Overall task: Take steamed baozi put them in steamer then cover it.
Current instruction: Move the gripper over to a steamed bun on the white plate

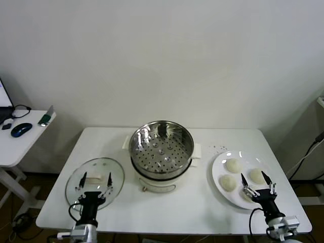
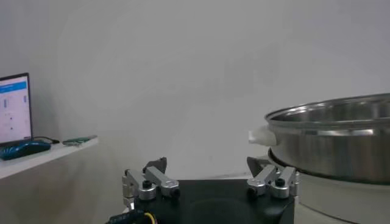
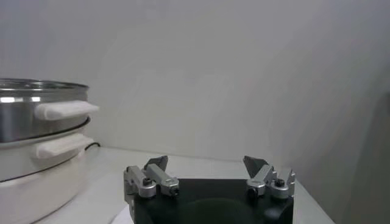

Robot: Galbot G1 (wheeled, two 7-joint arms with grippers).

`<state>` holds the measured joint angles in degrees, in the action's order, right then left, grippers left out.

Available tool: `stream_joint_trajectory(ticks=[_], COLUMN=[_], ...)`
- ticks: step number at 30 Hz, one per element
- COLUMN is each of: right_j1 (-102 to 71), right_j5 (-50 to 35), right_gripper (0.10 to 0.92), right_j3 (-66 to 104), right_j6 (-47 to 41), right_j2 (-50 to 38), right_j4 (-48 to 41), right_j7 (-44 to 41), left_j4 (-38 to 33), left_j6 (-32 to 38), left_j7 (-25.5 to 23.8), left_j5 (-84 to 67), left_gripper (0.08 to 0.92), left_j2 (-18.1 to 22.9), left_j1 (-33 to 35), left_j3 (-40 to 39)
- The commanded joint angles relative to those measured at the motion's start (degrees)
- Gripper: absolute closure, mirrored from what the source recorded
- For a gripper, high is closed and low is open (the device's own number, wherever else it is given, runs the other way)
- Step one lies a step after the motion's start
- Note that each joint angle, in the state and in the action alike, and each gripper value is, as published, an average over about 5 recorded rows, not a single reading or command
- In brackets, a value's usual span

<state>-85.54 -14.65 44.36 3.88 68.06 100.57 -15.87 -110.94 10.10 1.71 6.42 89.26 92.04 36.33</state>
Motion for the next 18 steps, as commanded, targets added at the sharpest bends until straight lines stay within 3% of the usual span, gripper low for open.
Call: stream_joint_trajectory(ticks=[1,6,11,18], right_j1=[2.8,11.3,20.5,37.3], right_j5=[3.2,7.6,17.8,23.2], right_gripper=[0.203,0.203,0.203,0.203], right_j3=[0.7,-2.8,-11.3,-27.7], right_j6=[-5.4,-9.6,-12.5,-12.3], right_j2=[-3.1,-16.4,-29.6,-39.0], right_j4=[0.0,-4.2,-9.4,-16.4], right_j7=[-3.9,-17.9,-28.5,-41.7], left_j4=[-0.1,-1.2,-1.5,-3.0], left_j6=[-0.5,-1.9,-3.0,-5.2], left_j7=[1.0,-0.3,-0.3,-0.5], left_j5=[0.9,1.1,0.8,-0.9], left_gripper=[0.177,0.177,0.177,0.177], left_j2=[-0.3,-1.1,-1.1,-1.0], left_j1=[-0.1,0.2,0.1,0.7], left_j3=[-0.1,-0.5,-1.1,-1.2])
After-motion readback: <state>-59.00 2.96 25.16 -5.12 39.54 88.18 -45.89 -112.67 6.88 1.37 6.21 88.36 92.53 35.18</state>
